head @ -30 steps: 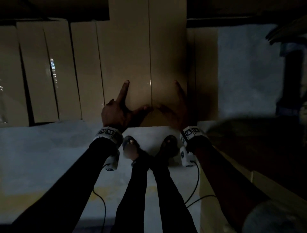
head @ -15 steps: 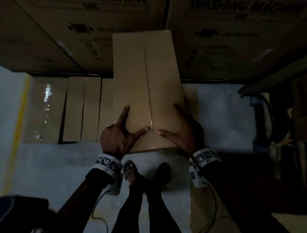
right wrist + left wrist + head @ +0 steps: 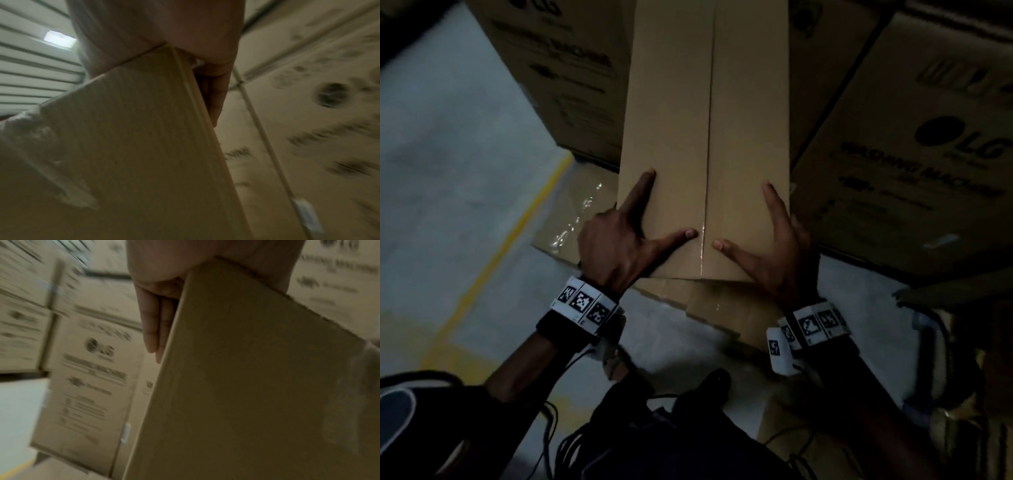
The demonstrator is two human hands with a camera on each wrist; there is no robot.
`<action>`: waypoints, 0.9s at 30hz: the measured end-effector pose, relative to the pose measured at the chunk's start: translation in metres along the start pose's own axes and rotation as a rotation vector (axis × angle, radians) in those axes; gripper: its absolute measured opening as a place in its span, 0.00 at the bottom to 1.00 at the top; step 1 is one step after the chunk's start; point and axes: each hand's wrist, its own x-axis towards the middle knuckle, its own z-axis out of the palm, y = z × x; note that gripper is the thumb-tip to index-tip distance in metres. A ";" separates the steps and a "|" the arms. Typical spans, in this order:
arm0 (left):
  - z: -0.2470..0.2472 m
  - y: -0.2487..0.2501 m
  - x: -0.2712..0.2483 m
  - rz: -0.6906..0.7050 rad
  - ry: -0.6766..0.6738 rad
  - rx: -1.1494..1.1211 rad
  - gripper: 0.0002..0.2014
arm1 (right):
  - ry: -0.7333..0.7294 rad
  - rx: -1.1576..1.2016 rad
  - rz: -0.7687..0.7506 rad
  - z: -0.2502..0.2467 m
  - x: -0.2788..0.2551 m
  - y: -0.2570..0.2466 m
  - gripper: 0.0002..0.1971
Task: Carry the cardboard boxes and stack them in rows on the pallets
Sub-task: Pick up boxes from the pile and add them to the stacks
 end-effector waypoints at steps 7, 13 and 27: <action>-0.070 -0.100 -0.007 -0.171 0.145 -0.118 0.55 | -0.078 -0.110 -0.212 0.057 0.011 -0.119 0.60; -0.122 -0.239 0.006 -0.329 0.219 -0.096 0.57 | -0.169 -0.164 -0.376 0.155 0.026 -0.245 0.60; -0.218 -0.523 0.009 -0.801 0.312 -0.029 0.59 | -0.464 -0.225 -0.774 0.410 0.047 -0.506 0.61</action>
